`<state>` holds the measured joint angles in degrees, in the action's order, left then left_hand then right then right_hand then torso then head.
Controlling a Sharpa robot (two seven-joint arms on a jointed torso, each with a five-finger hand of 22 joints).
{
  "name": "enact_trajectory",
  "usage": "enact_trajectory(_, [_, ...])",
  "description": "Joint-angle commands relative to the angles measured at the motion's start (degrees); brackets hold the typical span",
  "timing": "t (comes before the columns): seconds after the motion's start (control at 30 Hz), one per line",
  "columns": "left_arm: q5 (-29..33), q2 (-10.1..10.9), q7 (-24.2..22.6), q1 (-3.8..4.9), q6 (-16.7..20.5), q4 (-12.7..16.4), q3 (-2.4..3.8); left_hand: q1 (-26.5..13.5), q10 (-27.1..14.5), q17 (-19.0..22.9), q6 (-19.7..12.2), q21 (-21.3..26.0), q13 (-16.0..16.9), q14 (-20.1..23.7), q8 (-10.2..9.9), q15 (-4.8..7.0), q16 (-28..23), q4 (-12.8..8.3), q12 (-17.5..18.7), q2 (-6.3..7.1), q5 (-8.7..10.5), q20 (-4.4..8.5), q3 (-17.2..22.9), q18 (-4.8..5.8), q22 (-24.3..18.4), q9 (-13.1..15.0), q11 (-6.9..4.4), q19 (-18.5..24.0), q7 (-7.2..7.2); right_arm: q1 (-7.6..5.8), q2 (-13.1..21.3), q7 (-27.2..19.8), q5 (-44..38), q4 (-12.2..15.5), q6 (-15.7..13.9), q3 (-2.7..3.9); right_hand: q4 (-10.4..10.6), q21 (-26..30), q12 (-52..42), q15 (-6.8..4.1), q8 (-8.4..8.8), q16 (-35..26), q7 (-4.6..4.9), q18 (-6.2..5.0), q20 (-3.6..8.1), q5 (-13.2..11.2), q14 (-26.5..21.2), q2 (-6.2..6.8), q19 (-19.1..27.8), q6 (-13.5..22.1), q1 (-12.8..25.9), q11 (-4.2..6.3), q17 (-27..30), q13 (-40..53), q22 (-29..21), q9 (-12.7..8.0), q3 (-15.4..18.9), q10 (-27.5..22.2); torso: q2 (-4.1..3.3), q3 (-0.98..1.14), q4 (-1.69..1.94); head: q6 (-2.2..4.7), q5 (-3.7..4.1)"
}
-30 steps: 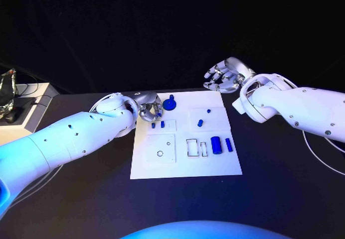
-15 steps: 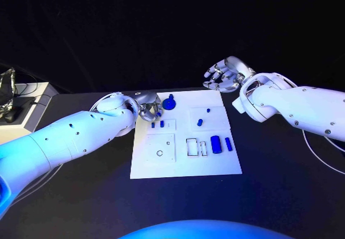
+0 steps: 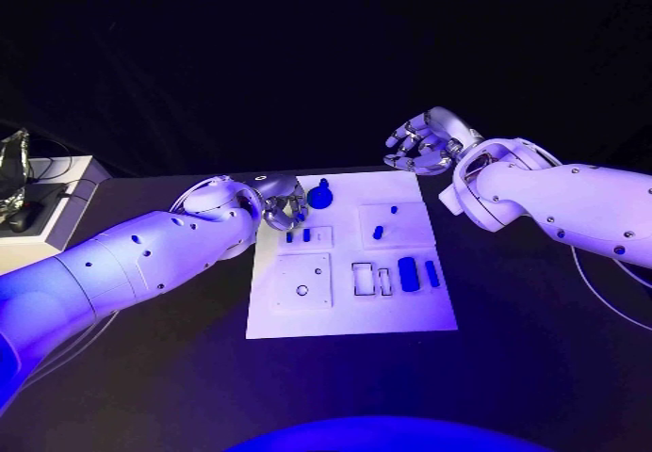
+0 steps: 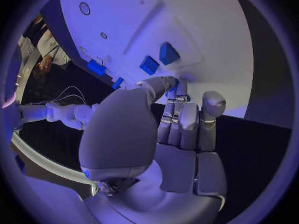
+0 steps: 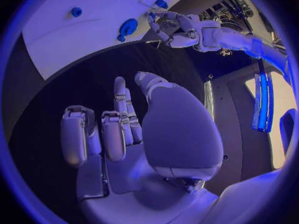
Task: Assemble the parts on the task board
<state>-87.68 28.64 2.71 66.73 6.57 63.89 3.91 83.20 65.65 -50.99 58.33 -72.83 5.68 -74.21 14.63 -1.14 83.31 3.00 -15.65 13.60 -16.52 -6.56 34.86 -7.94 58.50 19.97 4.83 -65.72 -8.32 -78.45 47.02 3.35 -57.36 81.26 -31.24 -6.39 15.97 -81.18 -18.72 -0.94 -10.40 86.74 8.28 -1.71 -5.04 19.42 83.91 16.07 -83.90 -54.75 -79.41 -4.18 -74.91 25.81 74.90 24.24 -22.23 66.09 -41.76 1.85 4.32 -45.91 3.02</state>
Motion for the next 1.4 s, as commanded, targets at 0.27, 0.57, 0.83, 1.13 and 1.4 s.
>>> enact_trajectory(0.27, [-0.44,-0.02,0.31,-0.41,-0.36,0.12,-0.28,-1.21,0.07,0.52,-2.94,0.35,0.38,0.21,-2.29,0.02,0.13,-0.74,1.42,0.6,0.16,-0.25,0.03,0.31,-0.56,-0.91,0.11,0.46,-0.26,0.02,-0.02,-0.72,-0.52,-0.03,-0.26,0.01,-0.12,0.47,1.57,0.68,-0.09,-0.38,0.46,-0.33,-0.4,0.02,4.16,0.34,-2.76,-0.33,0.56,-0.03,-6.65,-1.02,10.6,0.12,-0.34,-0.71,-0.01,0.01,0.03,0.08,0.01])
enact_trajectory(0.57, [-0.55,0.18,0.91,-0.41,-0.31,0.21,-0.27,-1.58,-0.35,1.08,-4.9,0.65,0.69,0.55,-3.74,-0.07,0.09,-0.97,2.1,0.96,0.18,-0.32,0.09,0.23,-0.96,-1.59,0.25,0.78,0.07,0.02,0.02,-0.72,-0.52,-0.08,-0.23,0.01,-0.16,0.69,2.33,0.83,-0.05,-0.5,0.59,-0.37,-0.51,0.02,4.1,0.35,-2.7,-0.3,0.63,-0.21,-6.41,-1.64,10.51,0.15,-0.3,-1.11,-0.03,-0.01,0.03,0.18,-0.15])
enact_trajectory(0.83, [-0.61,0.52,1.22,-0.41,0.19,0.53,-0.24,-1.71,-0.23,0.97,-5.78,0.56,1.0,0.52,-4.38,-0.07,0.15,-1.07,2.09,1.03,0.18,-0.36,0.05,0.27,-0.76,-1.92,0.21,0.58,0.37,0.02,0.03,-0.73,-0.52,-0.13,-0.18,0.01,-0.18,0.74,2.5,0.87,-0.04,-0.51,0.62,-0.38,-0.54,0.02,4.1,0.33,-2.69,-0.29,0.62,-0.24,-6.39,-1.8,10.48,0.16,-0.31,-1.18,0.0,0.0,0.0,0.37,-0.19])
enact_trajectory(1.13, [-0.74,0.81,1.57,-0.41,0.63,0.21,-0.13,-1.81,-0.28,0.76,-6.92,0.55,1.34,0.42,-5.18,-0.06,0.25,-1.17,2.17,1.05,0.15,-0.36,0.03,0.28,-0.72,-2.37,0.2,0.47,0.68,0.03,0.08,-0.68,-0.52,-0.18,-0.06,0.01,-0.19,1.0,2.55,0.88,-0.03,-0.5,0.62,-0.44,-0.55,0.02,4.1,0.33,-2.6,-0.29,0.62,-0.25,-6.4,-1.85,10.36,0.16,-0.31,-1.2,-0.04,-0.01,-0.02,0.46,-0.17])
enact_trajectory(1.4, [-0.85,1.5,1.92,-0.42,1.27,-0.28,1.34,-2.03,-1.15,2.9,-7.51,1.22,1.55,1.5,-5.67,-0.23,-0.26,-1.12,2.69,1.02,0.11,-0.42,0.03,0.06,-1.8,-2.74,0.49,1.25,0.81,0.04,0.16,-0.37,-0.68,-0.34,1.31,0.01,-0.53,2.75,4.51,1.2,0.14,-0.58,0.84,-0.8,-0.84,-0.32,4.06,0.37,-2.04,-0.08,0.44,-0.66,-6.24,-3.6,9.54,0.21,-0.27,-2.23,0.03,-0.02,-0.01,0.58,-0.07])
